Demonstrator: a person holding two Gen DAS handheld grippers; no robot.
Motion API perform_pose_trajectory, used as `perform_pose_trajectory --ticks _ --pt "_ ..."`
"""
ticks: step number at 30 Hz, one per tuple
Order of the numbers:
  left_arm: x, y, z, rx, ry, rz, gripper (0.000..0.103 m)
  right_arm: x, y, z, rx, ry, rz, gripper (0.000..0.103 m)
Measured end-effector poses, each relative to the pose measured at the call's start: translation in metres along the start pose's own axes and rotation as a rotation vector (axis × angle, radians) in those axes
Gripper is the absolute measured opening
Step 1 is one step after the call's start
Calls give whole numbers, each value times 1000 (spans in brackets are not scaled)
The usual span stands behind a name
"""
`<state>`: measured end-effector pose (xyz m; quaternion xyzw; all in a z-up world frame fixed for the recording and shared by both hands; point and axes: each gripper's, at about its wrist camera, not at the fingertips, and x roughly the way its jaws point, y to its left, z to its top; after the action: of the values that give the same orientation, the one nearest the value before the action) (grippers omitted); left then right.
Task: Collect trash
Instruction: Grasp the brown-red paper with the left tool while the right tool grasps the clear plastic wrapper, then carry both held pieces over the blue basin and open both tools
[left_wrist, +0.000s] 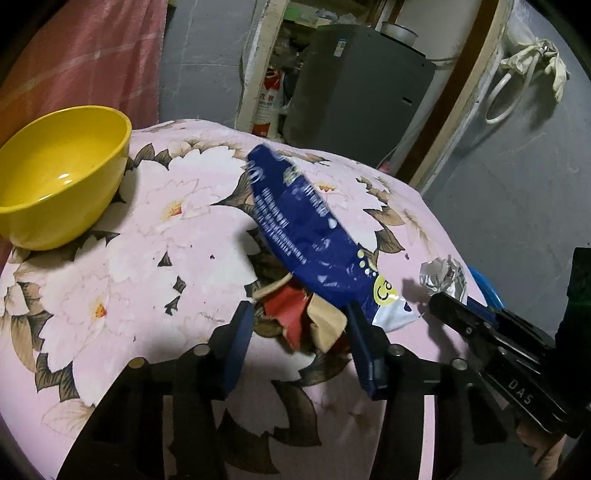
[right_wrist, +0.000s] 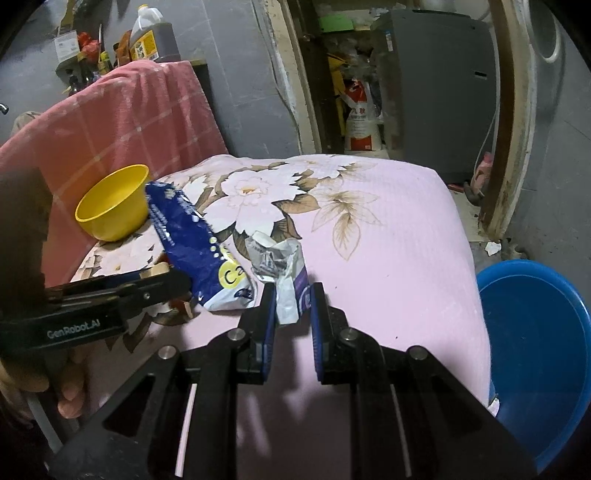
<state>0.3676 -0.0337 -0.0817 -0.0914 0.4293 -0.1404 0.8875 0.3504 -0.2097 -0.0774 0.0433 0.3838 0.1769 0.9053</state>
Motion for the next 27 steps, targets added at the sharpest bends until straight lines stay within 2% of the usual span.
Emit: perform_pose_trajectory --ticks 13,22,27 --pt "-12 -1 -11 -16 -6 -3 19 -17 12 -4 -18 -14 11 25" --pt "-27 -5 -19 -32 -35 -14 17 -31 14 -8 -19 -30 18 25" --pt "-49 -14 -18 -23 -106 -28 17 -50 17 -9 -34 -96 36 25"
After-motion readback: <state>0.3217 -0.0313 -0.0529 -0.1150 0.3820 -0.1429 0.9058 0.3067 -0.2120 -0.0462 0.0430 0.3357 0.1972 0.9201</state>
